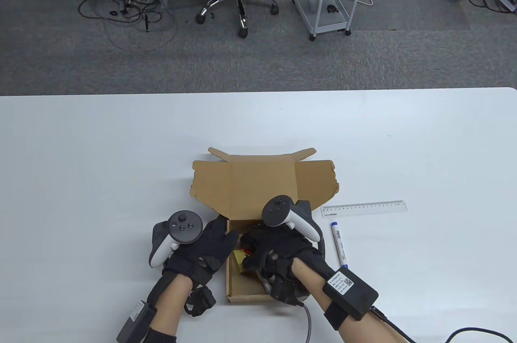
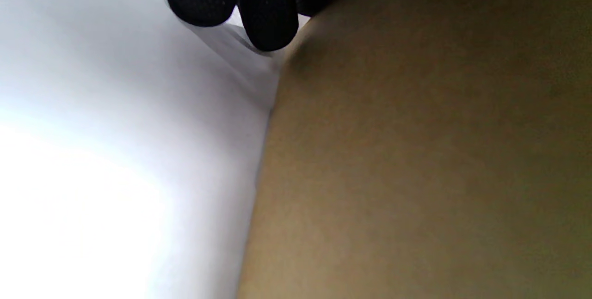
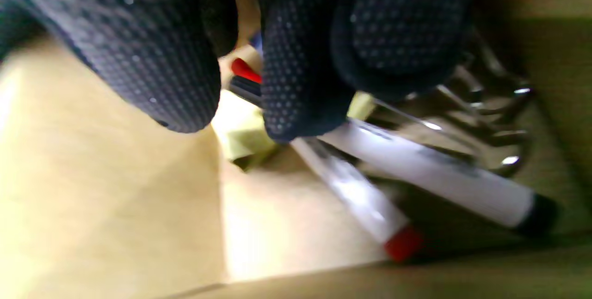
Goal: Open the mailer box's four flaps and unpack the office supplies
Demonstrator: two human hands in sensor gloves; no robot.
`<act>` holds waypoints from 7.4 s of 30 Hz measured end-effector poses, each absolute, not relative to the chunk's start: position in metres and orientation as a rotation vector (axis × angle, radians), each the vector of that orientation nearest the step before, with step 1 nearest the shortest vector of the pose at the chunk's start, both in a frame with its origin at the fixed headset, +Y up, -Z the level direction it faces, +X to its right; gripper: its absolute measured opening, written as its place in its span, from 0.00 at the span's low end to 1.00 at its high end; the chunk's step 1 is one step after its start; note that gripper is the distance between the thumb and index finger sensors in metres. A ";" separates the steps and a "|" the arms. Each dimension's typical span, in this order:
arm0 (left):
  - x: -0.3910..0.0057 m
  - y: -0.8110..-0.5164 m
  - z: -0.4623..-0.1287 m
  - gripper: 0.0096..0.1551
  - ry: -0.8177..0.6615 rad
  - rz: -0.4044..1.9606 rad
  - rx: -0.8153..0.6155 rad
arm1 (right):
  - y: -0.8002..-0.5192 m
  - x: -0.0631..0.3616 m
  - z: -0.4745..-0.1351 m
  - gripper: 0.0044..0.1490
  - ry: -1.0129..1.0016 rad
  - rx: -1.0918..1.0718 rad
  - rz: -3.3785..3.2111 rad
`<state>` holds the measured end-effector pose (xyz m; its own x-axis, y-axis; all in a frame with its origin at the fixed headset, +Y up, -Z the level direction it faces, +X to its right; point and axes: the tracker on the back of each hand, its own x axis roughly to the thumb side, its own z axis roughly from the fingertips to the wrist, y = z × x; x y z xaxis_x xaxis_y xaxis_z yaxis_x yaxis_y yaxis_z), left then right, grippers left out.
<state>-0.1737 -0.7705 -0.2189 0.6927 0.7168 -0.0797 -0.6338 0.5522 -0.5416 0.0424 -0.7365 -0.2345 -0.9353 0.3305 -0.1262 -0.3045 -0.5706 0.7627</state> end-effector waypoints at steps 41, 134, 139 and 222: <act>-0.174 -0.771 -0.218 0.51 -0.152 0.823 -0.582 | -0.646 0.253 -0.231 0.29 0.373 -0.383 2.374; -0.174 -0.772 -0.219 0.50 -0.153 0.823 -0.587 | -0.743 -0.008 -0.213 0.44 1.191 0.187 2.877; -0.174 -0.772 -0.219 0.50 -0.154 0.823 -0.587 | -0.740 -0.004 -0.212 0.35 1.161 0.198 2.844; -0.174 -0.772 -0.218 0.51 -0.140 0.819 -0.581 | -0.693 0.233 -0.197 0.46 0.423 0.001 2.261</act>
<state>-0.1736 -0.7721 -0.2177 0.6833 0.7231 -0.1008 -0.6485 0.5377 -0.5388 0.2332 -0.6932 -0.1971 -0.6666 0.7328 -0.1366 -0.7326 -0.6103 0.3015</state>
